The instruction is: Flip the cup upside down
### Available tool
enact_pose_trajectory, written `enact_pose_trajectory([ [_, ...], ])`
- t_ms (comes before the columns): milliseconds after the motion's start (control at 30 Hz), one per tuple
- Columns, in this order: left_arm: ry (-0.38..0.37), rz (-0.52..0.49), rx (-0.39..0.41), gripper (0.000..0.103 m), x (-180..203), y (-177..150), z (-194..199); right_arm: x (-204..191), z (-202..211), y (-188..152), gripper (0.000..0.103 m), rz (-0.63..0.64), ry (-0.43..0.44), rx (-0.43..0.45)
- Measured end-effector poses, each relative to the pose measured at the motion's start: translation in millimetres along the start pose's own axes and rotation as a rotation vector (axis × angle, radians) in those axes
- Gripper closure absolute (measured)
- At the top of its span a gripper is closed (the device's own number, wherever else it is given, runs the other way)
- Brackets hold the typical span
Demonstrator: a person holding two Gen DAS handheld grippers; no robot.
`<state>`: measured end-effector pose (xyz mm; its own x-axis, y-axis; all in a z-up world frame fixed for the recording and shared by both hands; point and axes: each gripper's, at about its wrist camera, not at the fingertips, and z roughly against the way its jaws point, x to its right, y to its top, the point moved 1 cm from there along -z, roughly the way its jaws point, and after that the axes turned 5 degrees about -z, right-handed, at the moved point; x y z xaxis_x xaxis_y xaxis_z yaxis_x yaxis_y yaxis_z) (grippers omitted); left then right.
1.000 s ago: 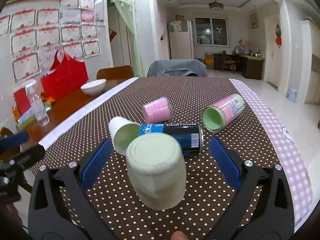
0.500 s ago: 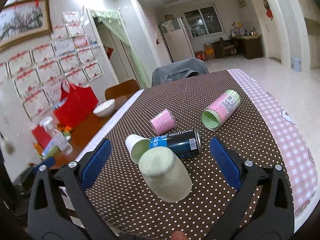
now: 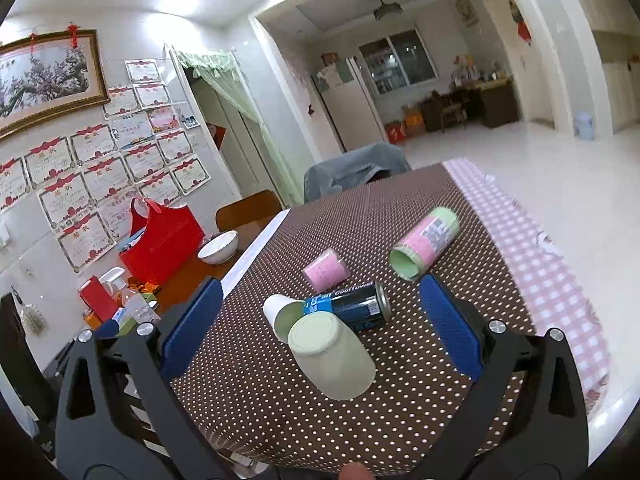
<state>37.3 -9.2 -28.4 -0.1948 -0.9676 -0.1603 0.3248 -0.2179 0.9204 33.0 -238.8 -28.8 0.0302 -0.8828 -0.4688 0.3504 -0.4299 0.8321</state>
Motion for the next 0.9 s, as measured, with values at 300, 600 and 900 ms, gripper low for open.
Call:
enact_pose_trajectory([
  [300, 0.017, -0.007, 0.036, 0.023, 5, 9, 19, -14, 38, -7, 0.006, 0.082, -0.089, 0.117],
  [600, 0.032, 0.009, 0.053, 0.023, 4, 13, 34, -30, 48, -19, 0.006, 0.159, -0.144, 0.143],
  [900, 0.041, 0.027, 0.078, 0.023, 2, 13, 48, -42, 47, -27, 0.006, 0.199, -0.155, 0.138],
])
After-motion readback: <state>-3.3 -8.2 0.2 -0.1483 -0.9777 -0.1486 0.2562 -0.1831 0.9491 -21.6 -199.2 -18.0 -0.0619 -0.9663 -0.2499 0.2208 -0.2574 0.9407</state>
